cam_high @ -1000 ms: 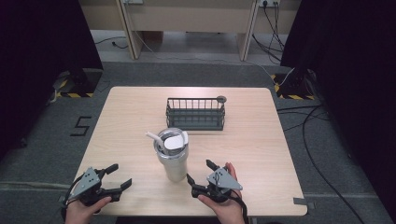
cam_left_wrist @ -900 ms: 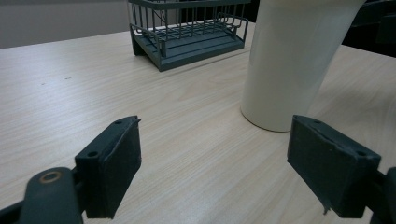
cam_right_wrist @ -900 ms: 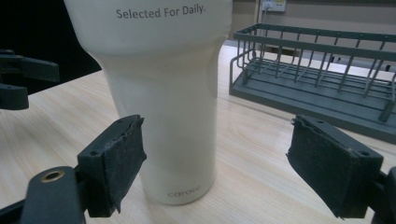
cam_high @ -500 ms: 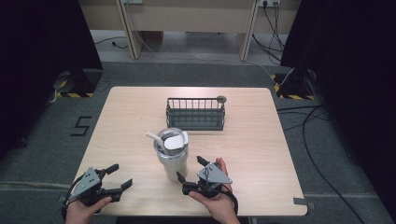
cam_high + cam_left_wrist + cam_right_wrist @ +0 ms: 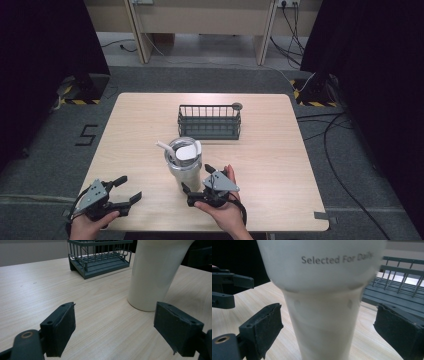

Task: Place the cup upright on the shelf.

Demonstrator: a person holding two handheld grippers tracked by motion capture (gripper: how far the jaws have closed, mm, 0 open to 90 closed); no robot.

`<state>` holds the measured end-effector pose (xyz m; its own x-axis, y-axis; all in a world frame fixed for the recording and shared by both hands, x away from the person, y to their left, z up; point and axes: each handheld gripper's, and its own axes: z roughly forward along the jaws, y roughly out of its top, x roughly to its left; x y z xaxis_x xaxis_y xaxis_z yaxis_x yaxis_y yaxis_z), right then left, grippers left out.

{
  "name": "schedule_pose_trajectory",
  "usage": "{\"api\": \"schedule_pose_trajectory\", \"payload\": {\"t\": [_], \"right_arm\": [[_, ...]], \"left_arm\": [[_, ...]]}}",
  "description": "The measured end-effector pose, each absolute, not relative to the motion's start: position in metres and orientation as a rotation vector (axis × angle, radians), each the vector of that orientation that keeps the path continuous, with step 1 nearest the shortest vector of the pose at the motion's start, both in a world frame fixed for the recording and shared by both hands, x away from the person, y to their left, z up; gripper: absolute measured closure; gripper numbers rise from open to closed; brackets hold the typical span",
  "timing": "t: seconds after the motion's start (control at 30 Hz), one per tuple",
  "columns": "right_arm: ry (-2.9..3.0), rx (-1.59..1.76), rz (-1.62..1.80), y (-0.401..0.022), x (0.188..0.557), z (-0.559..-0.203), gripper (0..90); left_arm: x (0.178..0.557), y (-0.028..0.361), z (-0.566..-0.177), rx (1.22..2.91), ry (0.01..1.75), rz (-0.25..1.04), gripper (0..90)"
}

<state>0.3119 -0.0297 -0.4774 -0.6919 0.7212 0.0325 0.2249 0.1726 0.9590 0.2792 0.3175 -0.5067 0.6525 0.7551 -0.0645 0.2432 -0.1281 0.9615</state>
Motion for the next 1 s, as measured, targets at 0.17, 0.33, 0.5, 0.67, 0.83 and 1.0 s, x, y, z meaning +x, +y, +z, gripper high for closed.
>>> {"api": "schedule_pose_trajectory", "payload": {"t": [0.17,0.33,0.5,0.67,0.83,1.0], "right_arm": [[2.013,0.885,1.540,-0.022,0.317,-0.476,6.7],[1.996,0.896,1.546,-0.015,0.322,-0.477,6.7],[1.989,0.896,1.553,-0.007,0.325,-0.482,5.8],[1.970,0.908,1.559,-0.007,0.329,-0.487,5.0],[1.952,0.903,1.580,-0.002,0.333,-0.489,4.9],[1.933,0.881,1.595,0.002,0.336,-0.491,4.4]], "left_arm": [[0.279,0.318,-0.506,1.685,0.820,0.539,16.9],[0.279,0.318,-0.506,1.684,0.820,0.538,16.9],[0.279,0.319,-0.506,1.682,0.822,0.542,16.9],[0.279,0.320,-0.506,1.682,0.825,0.542,16.9],[0.279,0.319,-0.507,1.684,0.826,0.543,16.9],[0.280,0.320,-0.507,1.685,0.828,0.542,16.9]]}}
